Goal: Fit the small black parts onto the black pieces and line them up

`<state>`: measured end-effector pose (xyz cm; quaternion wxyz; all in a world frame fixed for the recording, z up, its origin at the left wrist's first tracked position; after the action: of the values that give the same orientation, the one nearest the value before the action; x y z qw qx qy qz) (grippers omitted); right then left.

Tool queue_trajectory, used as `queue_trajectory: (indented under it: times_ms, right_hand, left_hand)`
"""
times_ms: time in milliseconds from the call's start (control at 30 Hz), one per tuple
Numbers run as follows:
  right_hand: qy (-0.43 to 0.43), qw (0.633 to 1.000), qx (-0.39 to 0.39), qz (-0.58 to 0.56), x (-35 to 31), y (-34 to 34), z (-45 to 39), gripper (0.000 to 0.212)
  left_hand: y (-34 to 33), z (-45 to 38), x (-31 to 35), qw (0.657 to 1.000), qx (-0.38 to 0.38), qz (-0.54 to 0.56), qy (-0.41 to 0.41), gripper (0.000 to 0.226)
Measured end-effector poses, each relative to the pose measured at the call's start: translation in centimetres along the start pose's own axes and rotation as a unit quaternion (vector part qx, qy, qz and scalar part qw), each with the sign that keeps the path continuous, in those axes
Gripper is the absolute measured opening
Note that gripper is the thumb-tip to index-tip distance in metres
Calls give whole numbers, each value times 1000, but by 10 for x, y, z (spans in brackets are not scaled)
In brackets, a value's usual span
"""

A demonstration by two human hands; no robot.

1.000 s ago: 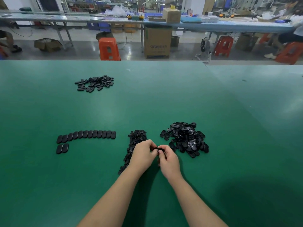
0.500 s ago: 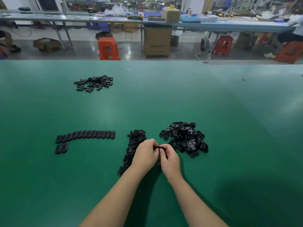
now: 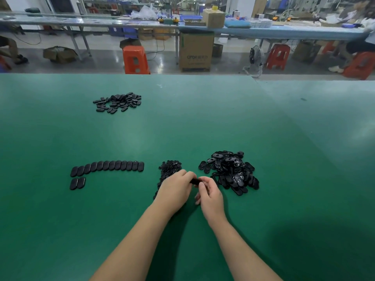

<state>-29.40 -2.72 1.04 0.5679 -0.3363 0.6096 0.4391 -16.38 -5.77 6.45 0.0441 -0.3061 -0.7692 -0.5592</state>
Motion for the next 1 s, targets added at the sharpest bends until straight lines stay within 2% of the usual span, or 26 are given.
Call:
queue_trajectory:
  times_ms: [67,133,233,300,400,533,667,767,933,1000]
  right_hand:
    - [-5,1000,5,-7,-1,1,1,15]
    - [-7,1000,-2,-4,0,1,2,14]
    - [-2,1000,-12,8,0,1,4,14]
    - [1,1000,-11,12,-1,1,3,14]
    - [0,1000,-10,18,-1,0,3,14]
    - [3,1000,-7,29,0,0,4,14]
    - [5,999,-3,34,0,-1,4,14]
    - [7,999,-3,41,1,-1,4,14]
    - [9,999,-4,54,2,-1,4,16]
    - [10,998,-3,55,1,-1,3,16]
  left_hand:
    - [14,2,-16,997,53,-9,48,21]
    - [28,9,-45,985,102,2,137,22]
    - [48,29,-101,947,146,7,287,21]
    - [60,49,-133,917,159,-28,364,22]
    - [72,74,-165,890,147,-99,420,22]
    - [78,89,-177,893,137,-112,413,33]
    - [76,93,-171,930,136,-138,313,30]
    - [72,92,-167,938,122,-177,273,27]
    - [78,93,-177,920,142,-192,309,24]
    - [83,95,-189,903,116,-218,351,31]
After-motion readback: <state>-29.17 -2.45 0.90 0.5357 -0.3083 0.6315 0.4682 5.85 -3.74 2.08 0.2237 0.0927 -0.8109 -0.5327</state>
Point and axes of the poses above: each hand's wrist, its own z-axis away from the middle knuckle, its own y-axis out of the back of the hand, x = y × z, the point moved 5 cm from there along -z, towards the middle knuckle, and after that the axes turned 8 degrees about x, right-handed, at the moved point
